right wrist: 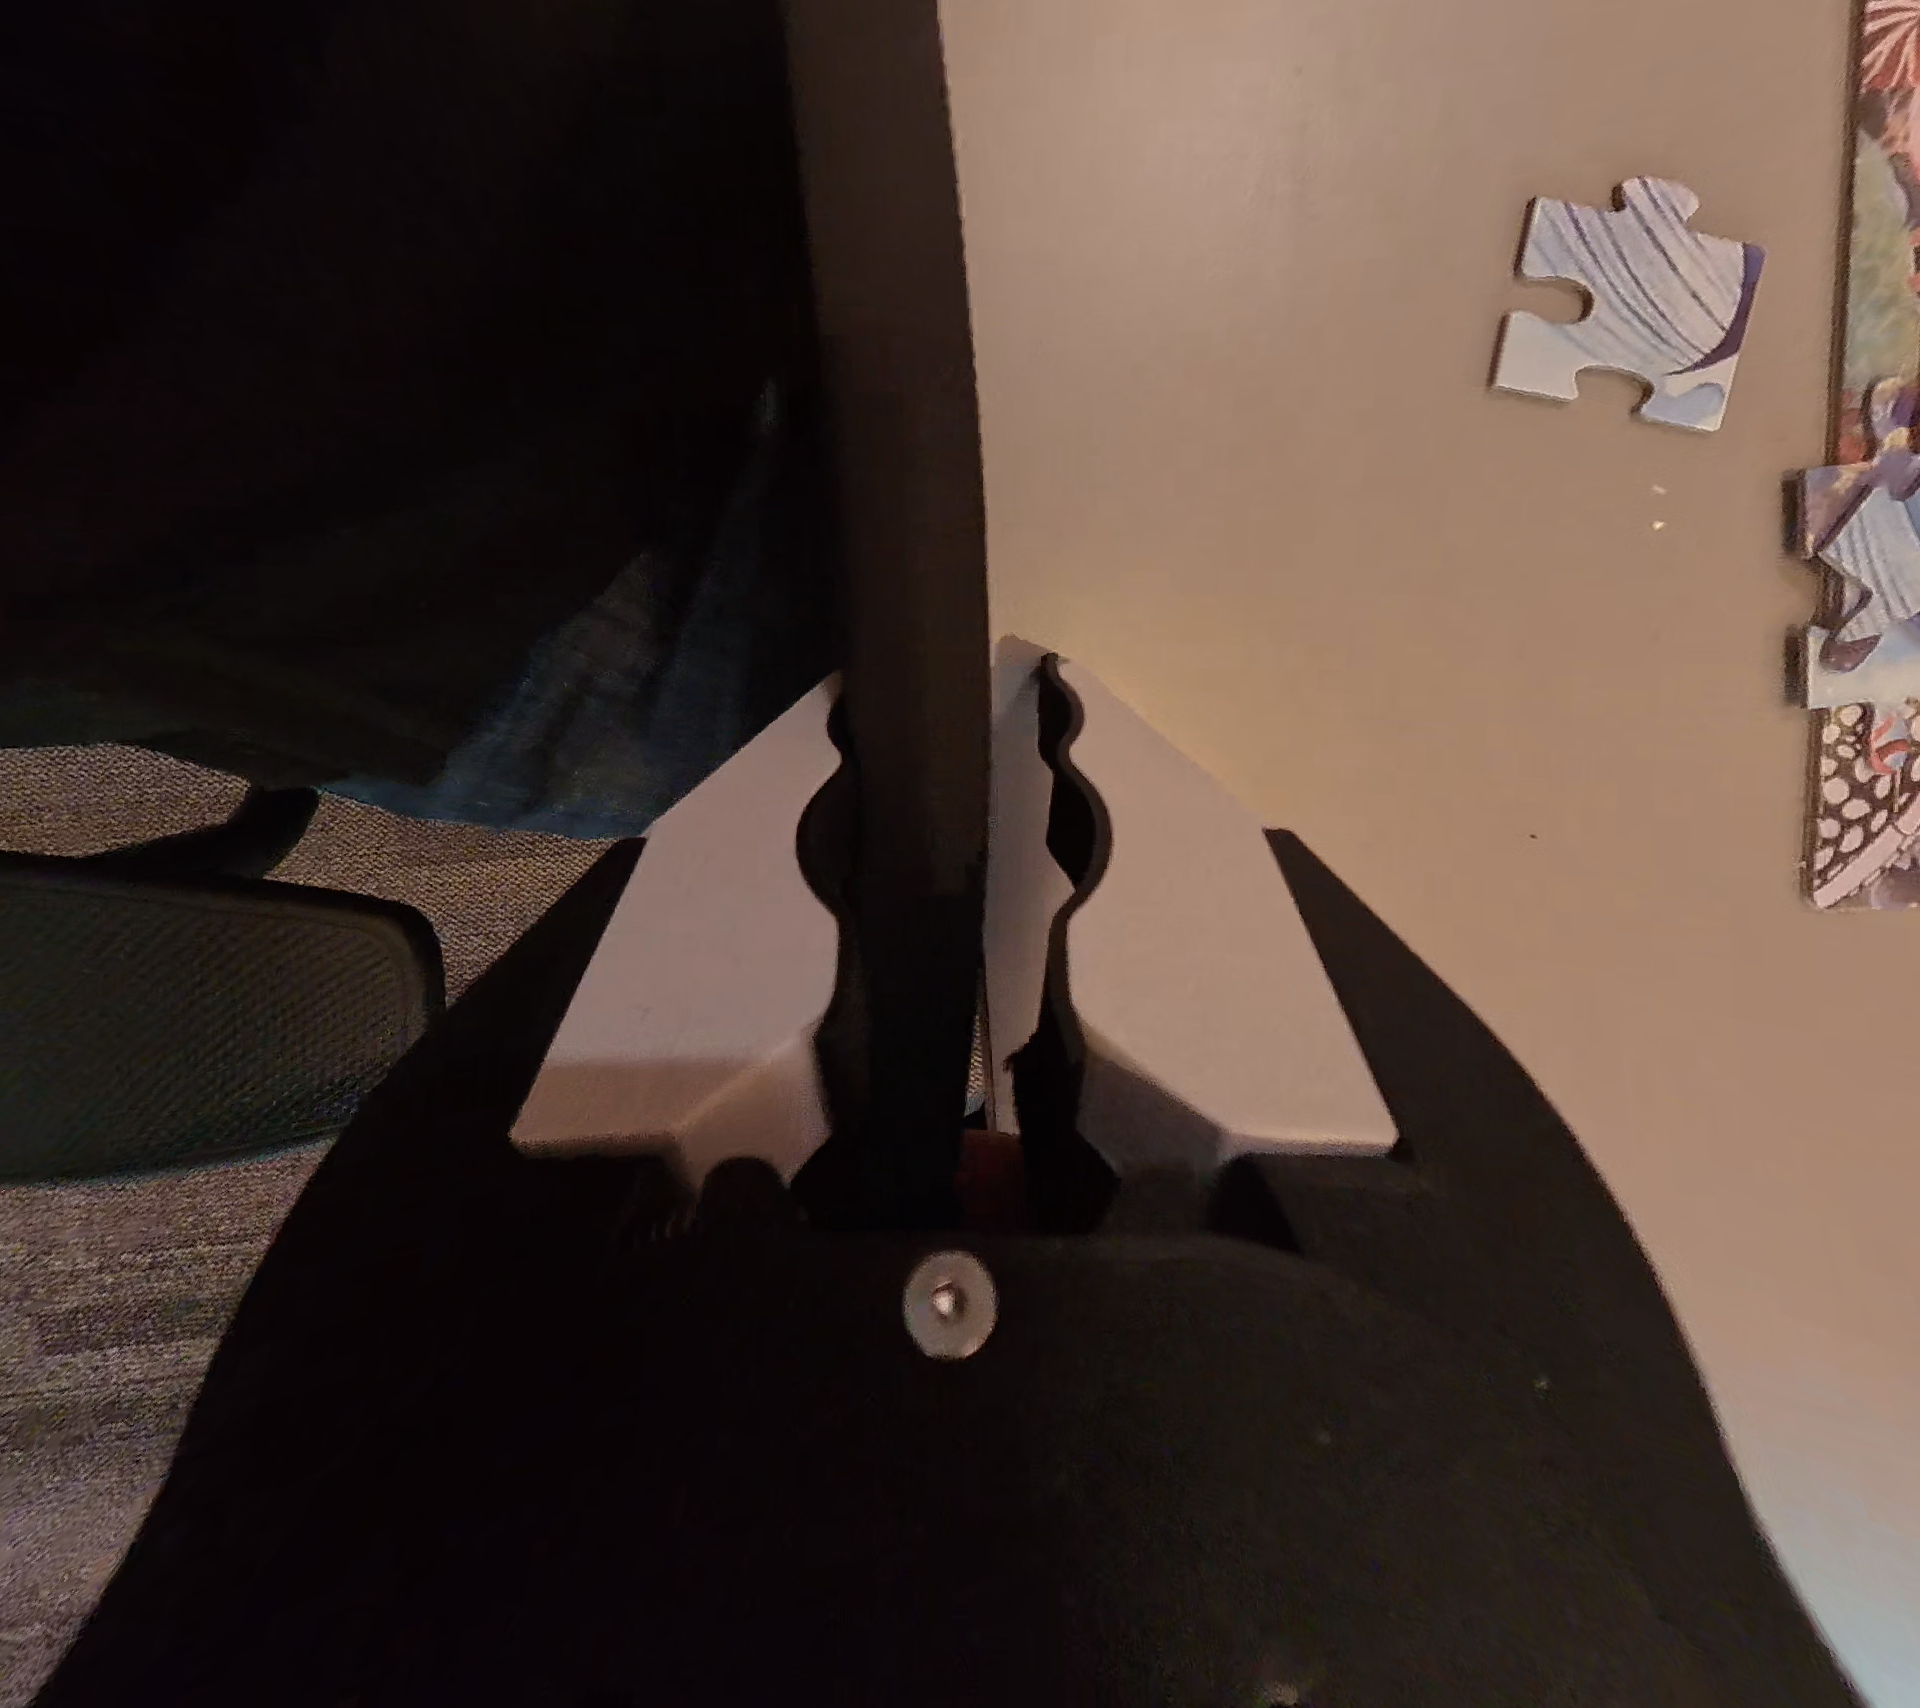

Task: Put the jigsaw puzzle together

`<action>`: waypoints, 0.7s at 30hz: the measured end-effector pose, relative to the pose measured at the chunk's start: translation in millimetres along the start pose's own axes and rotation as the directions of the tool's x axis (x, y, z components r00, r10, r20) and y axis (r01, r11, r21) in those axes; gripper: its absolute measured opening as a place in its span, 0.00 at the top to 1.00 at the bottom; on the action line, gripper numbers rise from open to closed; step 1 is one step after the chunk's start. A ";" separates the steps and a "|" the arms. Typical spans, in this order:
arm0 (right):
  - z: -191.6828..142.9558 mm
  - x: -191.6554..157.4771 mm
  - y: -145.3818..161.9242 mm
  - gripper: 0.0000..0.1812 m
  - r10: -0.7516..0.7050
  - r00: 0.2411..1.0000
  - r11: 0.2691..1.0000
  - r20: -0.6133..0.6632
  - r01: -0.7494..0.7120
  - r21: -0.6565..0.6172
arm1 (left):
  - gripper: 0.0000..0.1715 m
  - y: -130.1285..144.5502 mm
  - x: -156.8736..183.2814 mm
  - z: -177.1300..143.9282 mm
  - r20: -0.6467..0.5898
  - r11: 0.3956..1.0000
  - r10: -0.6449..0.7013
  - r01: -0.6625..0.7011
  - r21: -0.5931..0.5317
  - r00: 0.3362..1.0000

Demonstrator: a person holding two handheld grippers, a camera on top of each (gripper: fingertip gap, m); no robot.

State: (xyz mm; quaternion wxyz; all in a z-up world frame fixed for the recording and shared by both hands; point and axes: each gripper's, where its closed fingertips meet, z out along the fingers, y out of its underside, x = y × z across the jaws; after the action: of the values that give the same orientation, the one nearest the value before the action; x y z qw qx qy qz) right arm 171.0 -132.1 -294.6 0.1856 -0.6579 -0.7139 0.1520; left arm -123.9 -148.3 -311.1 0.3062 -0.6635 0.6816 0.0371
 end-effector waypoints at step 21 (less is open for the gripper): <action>-57.9 -14.1 -14.9 0.91 0.077 0.994 0.995 0.074 -0.082 0.057 | 0.65 -51.9 -14.6 -62.9 -0.217 0.993 -0.095 0.107 0.045 0.972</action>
State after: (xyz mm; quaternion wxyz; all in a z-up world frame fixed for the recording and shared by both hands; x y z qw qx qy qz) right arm 185.6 -149.0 -237.4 0.1730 -0.6741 -0.6885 0.2041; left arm -99.9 -170.3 -234.9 0.2509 -0.6886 0.6768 -0.0694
